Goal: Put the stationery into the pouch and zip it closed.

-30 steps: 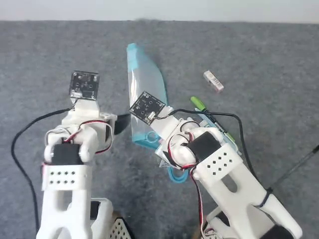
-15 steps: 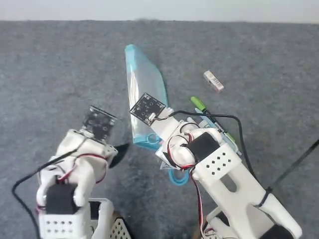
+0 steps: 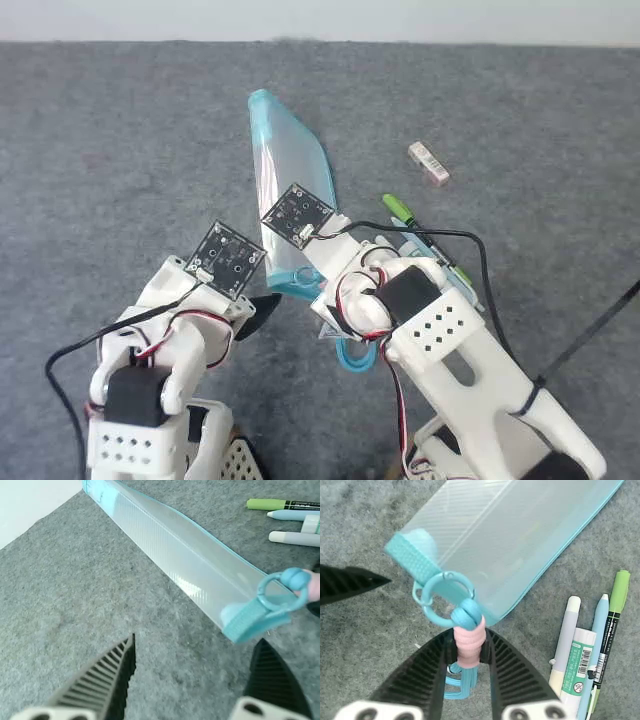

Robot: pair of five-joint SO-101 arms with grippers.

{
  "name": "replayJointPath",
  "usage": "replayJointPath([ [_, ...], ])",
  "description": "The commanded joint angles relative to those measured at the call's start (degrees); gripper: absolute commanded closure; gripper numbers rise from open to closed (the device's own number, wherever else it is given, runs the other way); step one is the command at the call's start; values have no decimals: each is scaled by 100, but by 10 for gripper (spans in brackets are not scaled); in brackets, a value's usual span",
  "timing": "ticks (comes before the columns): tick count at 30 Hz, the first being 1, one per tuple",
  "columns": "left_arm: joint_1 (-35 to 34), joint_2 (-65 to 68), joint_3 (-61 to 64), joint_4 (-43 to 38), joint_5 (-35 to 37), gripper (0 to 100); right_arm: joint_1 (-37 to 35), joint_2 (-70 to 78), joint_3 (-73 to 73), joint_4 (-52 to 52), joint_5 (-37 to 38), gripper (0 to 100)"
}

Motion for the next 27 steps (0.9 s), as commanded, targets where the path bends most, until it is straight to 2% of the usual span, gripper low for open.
replayJointPath([
  [1,35,-44,110,-510,-35,667,48,-22,-26,-57,-26,991],
  [13,70,-44,453,-1380,316,672,48,-22,-9,-40,70,991],
  [27,88,-97,426,-1521,659,672,40,-22,167,-110,132,991],
])
